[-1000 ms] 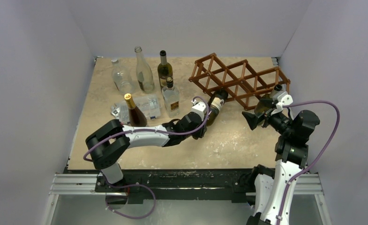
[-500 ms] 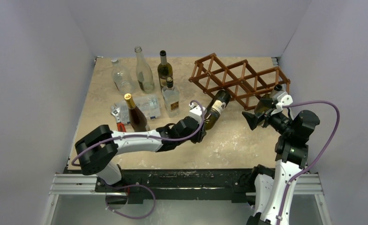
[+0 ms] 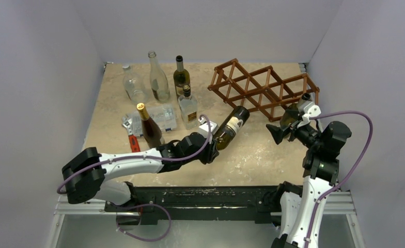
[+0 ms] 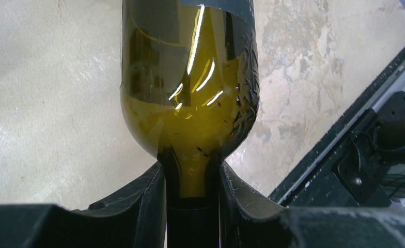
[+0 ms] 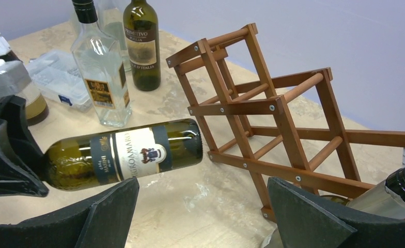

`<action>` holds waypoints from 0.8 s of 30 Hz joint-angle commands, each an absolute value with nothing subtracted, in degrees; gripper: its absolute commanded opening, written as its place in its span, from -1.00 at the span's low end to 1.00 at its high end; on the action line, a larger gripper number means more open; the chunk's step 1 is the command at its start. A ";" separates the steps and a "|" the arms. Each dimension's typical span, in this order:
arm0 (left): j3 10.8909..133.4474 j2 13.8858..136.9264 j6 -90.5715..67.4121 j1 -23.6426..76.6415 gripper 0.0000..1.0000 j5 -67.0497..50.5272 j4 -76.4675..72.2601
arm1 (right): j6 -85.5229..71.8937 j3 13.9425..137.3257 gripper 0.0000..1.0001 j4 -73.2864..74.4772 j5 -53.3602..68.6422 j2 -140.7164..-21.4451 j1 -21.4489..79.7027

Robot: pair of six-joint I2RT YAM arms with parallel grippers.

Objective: Take the wine bottle off the wine rack
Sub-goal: Adjust the wine bottle.

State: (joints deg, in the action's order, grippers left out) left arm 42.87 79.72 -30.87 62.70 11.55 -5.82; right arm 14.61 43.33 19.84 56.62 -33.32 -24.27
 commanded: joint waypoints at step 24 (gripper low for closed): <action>44.39 60.38 -33.25 61.52 -1.00 -4.78 14.72 | 56.32 55.69 0.98 55.59 67.85 -47.01 -24.01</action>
State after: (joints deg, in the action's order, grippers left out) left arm 42.26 63.96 -31.53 62.37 -1.63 19.11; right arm 42.44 50.78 44.38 65.52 -44.27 -24.27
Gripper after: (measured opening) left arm 0.332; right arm 0.987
